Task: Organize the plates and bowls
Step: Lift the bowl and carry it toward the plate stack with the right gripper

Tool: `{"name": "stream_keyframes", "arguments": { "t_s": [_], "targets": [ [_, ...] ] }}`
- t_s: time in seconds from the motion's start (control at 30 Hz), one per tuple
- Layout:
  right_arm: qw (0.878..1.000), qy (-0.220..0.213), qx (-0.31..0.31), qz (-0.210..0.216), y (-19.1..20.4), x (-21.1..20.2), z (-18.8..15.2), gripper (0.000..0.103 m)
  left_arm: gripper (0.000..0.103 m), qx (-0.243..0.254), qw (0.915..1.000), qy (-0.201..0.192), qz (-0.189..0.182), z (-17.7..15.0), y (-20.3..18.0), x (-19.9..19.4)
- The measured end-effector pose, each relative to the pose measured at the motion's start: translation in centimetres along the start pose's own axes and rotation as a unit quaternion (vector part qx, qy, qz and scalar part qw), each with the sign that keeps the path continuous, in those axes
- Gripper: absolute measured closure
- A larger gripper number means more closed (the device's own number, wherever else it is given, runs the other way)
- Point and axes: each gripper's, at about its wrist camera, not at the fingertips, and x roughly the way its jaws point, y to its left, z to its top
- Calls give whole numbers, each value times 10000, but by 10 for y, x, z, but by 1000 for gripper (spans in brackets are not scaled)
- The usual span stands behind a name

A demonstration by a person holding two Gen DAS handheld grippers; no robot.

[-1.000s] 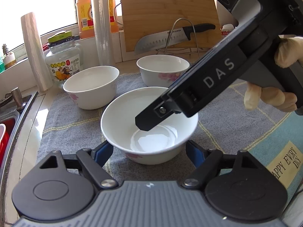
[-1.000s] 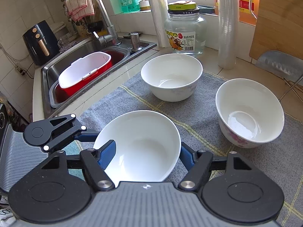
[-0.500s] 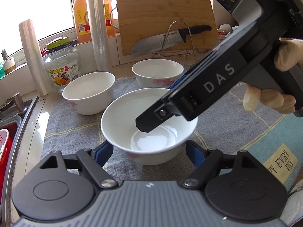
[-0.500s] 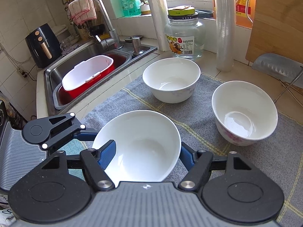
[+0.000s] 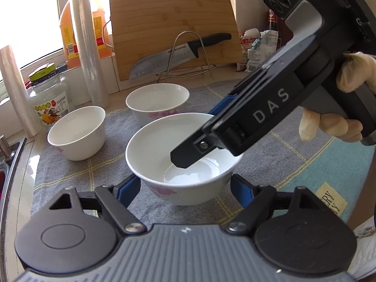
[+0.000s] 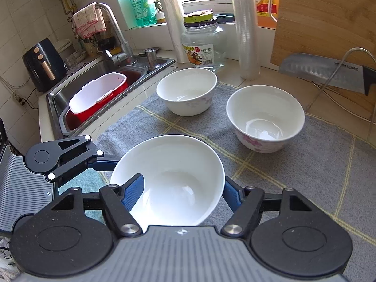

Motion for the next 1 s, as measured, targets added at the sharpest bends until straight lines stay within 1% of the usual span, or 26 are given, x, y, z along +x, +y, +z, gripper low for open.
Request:
{"name": "stream_keyframes", "arguments": {
  "t_s": [0.33,0.53,0.77,1.0],
  "targets": [
    [9985,-118,377,-367,-26,-35,-27,26,20,297,9986,-28,-437,17,-37,15],
    [9972,-105,529,-520,-39,-49,-42,26,20,389,9971,9,-649,23,-55,24],
    [9960,-20,649,-607,-50,-56,-57,26,20,414,9955,110,-848,25,-67,33],
    [9948,-11,729,-713,-57,-63,-64,26,20,446,9941,126,-984,28,-75,43]
  ]
}}
